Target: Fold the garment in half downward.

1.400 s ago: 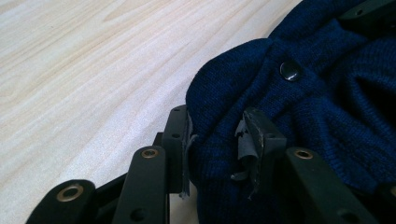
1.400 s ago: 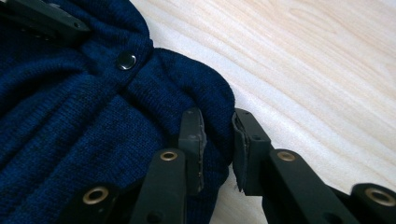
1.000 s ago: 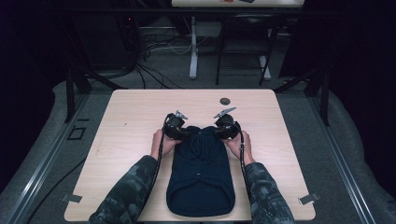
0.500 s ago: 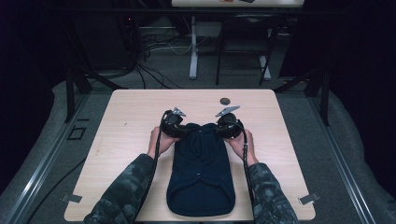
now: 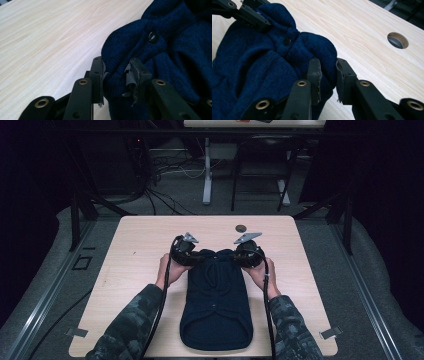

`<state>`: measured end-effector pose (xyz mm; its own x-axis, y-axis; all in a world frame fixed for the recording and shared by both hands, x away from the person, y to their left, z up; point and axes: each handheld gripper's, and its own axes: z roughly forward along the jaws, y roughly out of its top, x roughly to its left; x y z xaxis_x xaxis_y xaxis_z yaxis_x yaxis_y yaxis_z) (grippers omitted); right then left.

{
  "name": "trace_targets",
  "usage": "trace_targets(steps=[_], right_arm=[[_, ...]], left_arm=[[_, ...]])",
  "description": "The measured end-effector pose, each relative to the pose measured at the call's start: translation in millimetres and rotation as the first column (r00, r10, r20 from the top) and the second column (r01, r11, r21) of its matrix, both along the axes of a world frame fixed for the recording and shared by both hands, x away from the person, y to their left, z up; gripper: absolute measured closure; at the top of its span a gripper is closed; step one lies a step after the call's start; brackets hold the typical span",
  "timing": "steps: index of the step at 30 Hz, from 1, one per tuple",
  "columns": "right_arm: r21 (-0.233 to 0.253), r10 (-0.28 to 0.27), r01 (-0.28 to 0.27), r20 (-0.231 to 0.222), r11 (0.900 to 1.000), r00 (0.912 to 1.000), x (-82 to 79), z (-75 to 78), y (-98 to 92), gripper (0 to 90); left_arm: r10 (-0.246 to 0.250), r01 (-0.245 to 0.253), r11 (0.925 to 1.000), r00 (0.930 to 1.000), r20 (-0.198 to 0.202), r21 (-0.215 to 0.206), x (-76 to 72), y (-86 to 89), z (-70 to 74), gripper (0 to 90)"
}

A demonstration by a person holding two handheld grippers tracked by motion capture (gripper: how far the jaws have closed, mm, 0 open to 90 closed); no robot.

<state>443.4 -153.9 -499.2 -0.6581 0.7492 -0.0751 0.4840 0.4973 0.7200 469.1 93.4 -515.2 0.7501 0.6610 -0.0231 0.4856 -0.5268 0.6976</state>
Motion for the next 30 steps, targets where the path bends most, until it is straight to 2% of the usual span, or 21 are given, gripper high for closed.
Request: trace_targets(steps=[5,10,16,18,24,30], right_arm=[[0.014,0.009,-0.009,0.020,1.000,0.9998,-5.6,5.6,-1.2,75.0],[0.015,0.018,-0.019,0.047,1.000,0.9987,-9.9,11.1,-1.0,75.1],[0.028,0.022,-0.024,0.083,0.999,0.9963,-15.3,17.5,-2.8,75.1],[0.019,0.030,-0.032,0.091,0.999,0.9954,-16.9,19.9,-3.7,75.1],[0.037,0.038,-0.042,0.120,0.998,0.9921,-22.2,25.4,-7.1,74.9],[0.046,0.040,-0.046,0.120,0.998,0.9919,-25.5,29.2,-11.5,74.6]], left_arm=[[-0.025,0.025,0.9997,0.9996,-0.012,0.008,-1.9,1.8,7.3,67.6],[-0.038,0.038,0.9992,0.9993,-0.001,0.010,-5.8,3.6,15.7,67.7],[-0.049,0.049,0.9985,0.9987,0.012,-0.026,-9.1,7.2,22.9,68.1],[-0.051,0.051,0.9983,0.9985,0.022,-0.026,-10.3,7.4,25.0,68.1],[-0.074,0.075,0.9970,0.9962,0.046,-0.016,-15.3,6.5,34.3,68.5],[-0.095,0.095,0.9955,0.9921,0.083,-0.003,-20.9,3.6,41.7,69.6]])
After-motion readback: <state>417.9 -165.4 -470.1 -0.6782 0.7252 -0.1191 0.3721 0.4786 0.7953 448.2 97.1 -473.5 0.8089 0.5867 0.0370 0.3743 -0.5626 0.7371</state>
